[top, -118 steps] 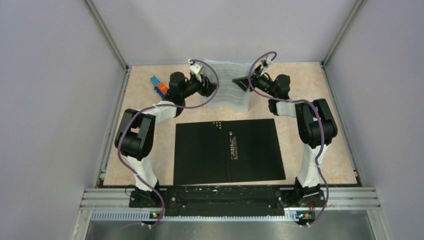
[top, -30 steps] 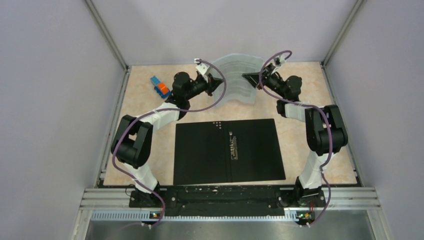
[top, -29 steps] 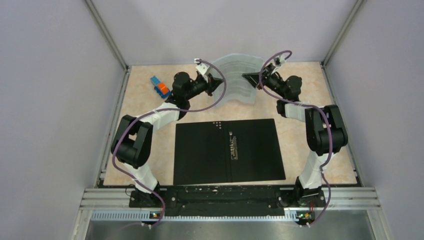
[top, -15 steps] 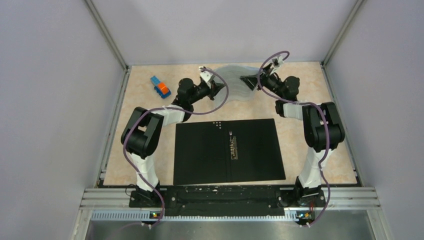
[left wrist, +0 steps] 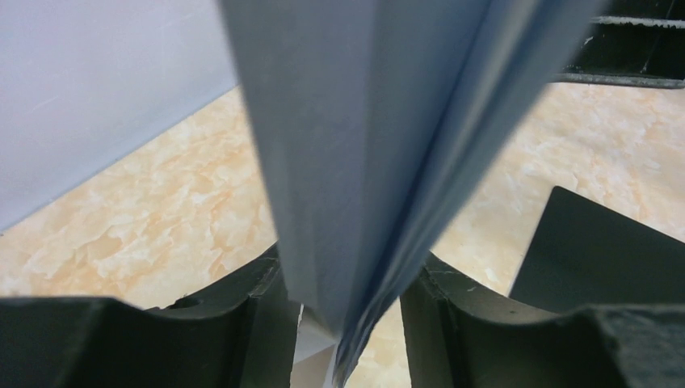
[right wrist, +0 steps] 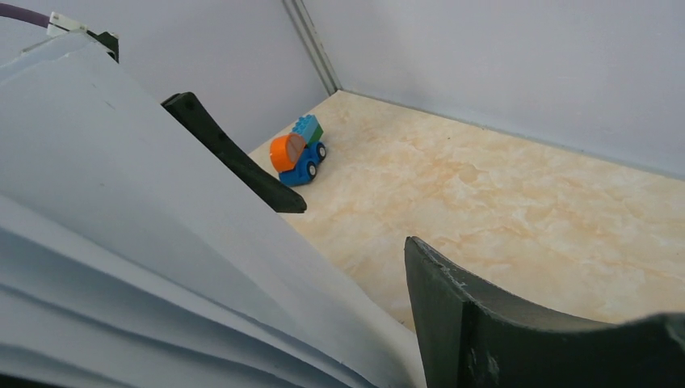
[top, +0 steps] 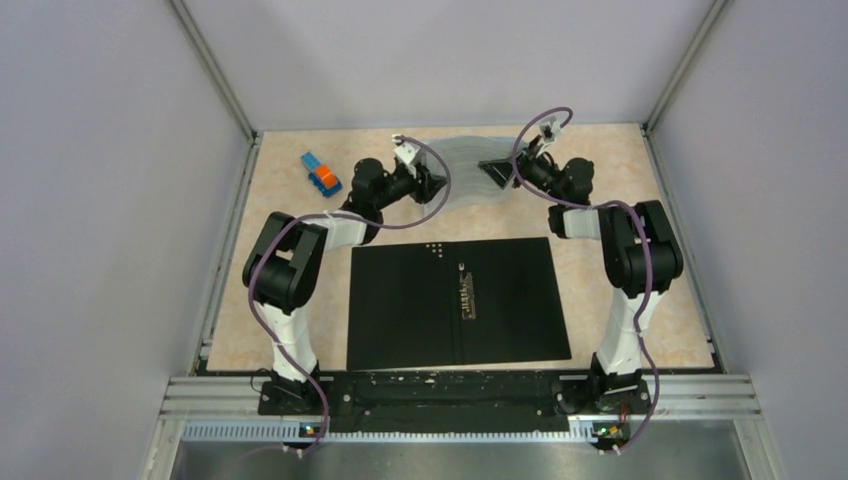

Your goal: Put the files into the folder

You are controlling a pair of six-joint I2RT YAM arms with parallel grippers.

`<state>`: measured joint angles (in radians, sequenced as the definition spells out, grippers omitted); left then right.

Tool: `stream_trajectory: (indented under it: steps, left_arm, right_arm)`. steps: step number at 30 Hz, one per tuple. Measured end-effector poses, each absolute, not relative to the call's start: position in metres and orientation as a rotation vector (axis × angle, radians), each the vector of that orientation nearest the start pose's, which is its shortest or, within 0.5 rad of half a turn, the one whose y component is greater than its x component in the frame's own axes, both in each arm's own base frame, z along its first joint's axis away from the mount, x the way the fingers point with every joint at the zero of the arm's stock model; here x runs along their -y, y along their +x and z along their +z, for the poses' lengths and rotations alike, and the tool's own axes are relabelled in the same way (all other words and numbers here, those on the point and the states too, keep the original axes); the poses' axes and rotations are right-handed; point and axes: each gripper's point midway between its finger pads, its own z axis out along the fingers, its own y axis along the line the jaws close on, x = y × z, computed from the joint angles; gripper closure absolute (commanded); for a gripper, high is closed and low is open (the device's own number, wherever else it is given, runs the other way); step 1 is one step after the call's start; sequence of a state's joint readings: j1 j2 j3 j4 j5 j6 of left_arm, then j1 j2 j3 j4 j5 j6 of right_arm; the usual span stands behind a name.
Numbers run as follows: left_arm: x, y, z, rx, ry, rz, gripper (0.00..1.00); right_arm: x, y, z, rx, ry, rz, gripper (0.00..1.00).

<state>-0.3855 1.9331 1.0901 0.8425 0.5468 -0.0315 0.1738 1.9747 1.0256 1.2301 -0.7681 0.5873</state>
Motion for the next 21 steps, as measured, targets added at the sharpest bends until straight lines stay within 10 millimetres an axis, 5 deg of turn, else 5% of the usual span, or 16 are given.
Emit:
stream_trajectory:
  steps: [13, 21]
  left_arm:
    - [0.277, 0.467, 0.171, -1.516, 0.679, -0.853, 0.43]
    - [0.283, 0.463, 0.184, -1.491, 0.687, -0.925, 0.44]
  right_arm:
    - [-0.225, 0.480, 0.205, -1.414, -0.400, 1.137, 0.33]
    - [-0.226, 0.484, 0.199, -1.426, -0.382, 1.142, 0.31]
